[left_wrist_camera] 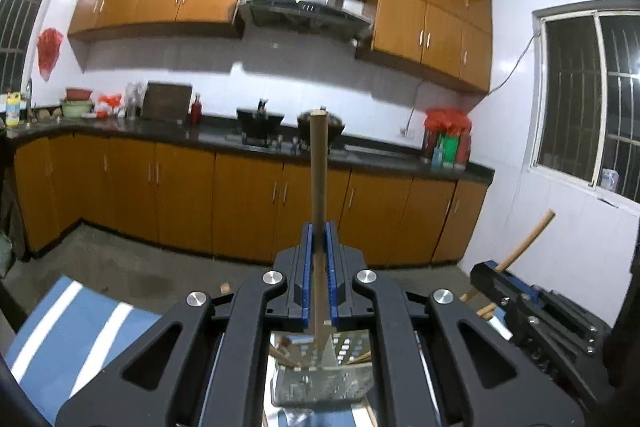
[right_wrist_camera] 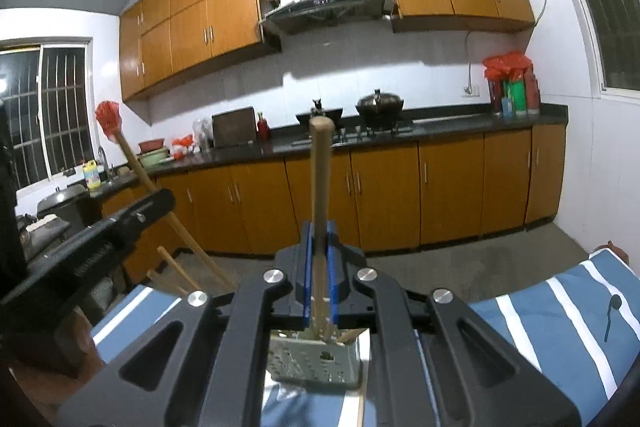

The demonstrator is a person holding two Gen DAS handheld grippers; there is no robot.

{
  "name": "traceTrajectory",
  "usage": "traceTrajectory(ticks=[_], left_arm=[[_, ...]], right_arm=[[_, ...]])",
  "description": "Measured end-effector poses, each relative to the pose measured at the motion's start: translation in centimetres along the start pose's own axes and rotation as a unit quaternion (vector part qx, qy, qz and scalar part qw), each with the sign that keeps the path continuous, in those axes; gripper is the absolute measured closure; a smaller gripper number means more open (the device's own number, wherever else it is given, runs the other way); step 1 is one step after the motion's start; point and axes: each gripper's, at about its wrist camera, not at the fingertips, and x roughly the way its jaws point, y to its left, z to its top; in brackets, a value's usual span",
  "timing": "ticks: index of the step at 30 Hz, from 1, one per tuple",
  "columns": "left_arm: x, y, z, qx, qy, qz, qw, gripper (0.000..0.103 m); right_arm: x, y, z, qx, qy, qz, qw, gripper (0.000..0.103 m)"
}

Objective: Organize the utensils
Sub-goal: 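Open both grippers and pull them back from the holder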

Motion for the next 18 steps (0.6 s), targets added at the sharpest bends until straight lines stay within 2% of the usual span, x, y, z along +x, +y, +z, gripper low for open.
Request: traceTrajectory(ticks=[2, 4, 5, 6, 14, 18], left_arm=[[0.1, 0.1, -0.3, 0.000, 0.006, -0.002, 1.0000, 0.093], [-0.3, 0.3, -0.3, 0.002, 0.005, 0.001, 1.0000, 0.080], [-0.5, 0.3, -0.2, 0.002, 0.002, 0.002, 1.0000, 0.068], [-0.9, 0.4, -0.1, 0.001, -0.003, 0.001, 1.0000, 0.066], [-4.9, 1.7, 0.6, -0.021, -0.020, -0.011, 0.9995, 0.062], [-7.3, 3.4, -1.2, -0.026, -0.006, 0.014, 0.9995, 0.060]], right_arm=[[-0.2, 0.0, -0.3, -0.003, -0.001, 0.001, 1.000, 0.091], [-0.8, -0.2, -0.2, -0.001, -0.008, 0.000, 1.000, 0.084], [-1.2, -0.3, -0.1, 0.002, -0.012, 0.001, 1.000, 0.082], [-1.6, -0.4, -0.1, 0.003, -0.015, 0.001, 1.000, 0.081], [-6.2, -2.8, -0.9, 0.023, -0.027, -0.026, 0.999, 0.072], [-6.8, -5.0, -4.3, 0.033, 0.021, -0.055, 0.998, 0.070]])
